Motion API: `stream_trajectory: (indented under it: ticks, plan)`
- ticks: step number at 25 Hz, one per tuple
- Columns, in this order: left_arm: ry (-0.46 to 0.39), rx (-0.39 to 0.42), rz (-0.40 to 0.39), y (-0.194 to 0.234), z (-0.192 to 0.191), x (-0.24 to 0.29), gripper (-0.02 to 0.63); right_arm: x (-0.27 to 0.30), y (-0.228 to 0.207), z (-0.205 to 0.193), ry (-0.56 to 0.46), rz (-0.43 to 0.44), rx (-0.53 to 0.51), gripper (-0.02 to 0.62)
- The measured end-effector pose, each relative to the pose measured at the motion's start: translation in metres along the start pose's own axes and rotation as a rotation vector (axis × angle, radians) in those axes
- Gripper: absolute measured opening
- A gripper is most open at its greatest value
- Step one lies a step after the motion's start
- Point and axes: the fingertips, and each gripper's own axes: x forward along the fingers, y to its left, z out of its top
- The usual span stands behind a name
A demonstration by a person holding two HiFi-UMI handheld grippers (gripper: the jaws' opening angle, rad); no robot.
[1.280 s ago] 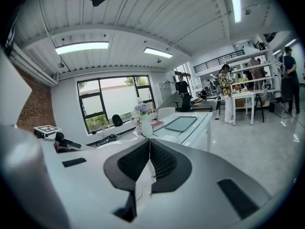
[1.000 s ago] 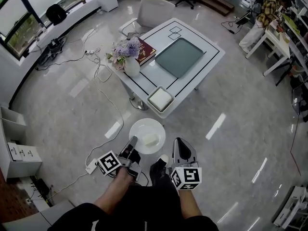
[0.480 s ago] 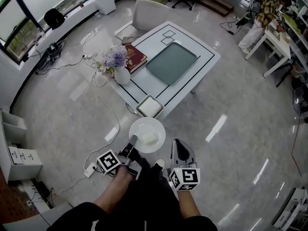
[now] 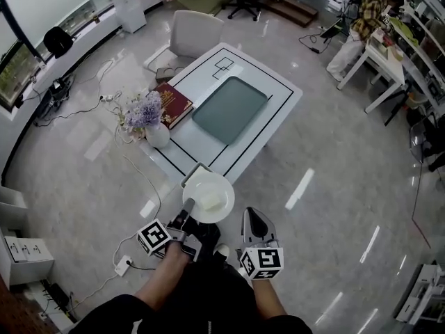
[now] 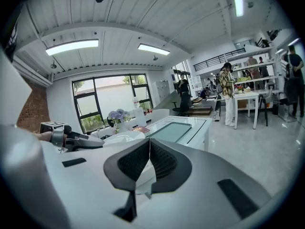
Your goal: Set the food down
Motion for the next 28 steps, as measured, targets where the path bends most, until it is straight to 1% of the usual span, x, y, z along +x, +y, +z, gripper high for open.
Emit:
stream_trajectory:
  ticks: [3,10,14,18,23,28]
  plan:
    - [-0.008,-0.017,-0.016,-0.002,0.02,0.031,0.018,0.038,-0.005,0.016,0.012,0.017,-0.026,0.009]
    - [-0.019,-0.037,-0.021,0.005,0.079,0.087,0.018,0.13,0.009,0.048,0.043,0.071,-0.103,0.009]
    - [-0.009,-0.035,-0.016,0.008,0.104,0.109,0.018,0.163,0.009,0.058,0.045,0.066,-0.107,0.009]
    - [0.005,-0.046,-0.019,0.009,0.117,0.129,0.018,0.178,0.001,0.059,0.06,0.04,-0.093,0.011]
    - [0.036,-0.016,-0.001,0.007,0.123,0.161,0.018,0.195,-0.016,0.067,0.067,0.02,-0.076,0.009]
    - [0.022,-0.025,0.007,0.004,0.128,0.193,0.018,0.217,-0.036,0.077,0.079,0.029,-0.073,0.009]
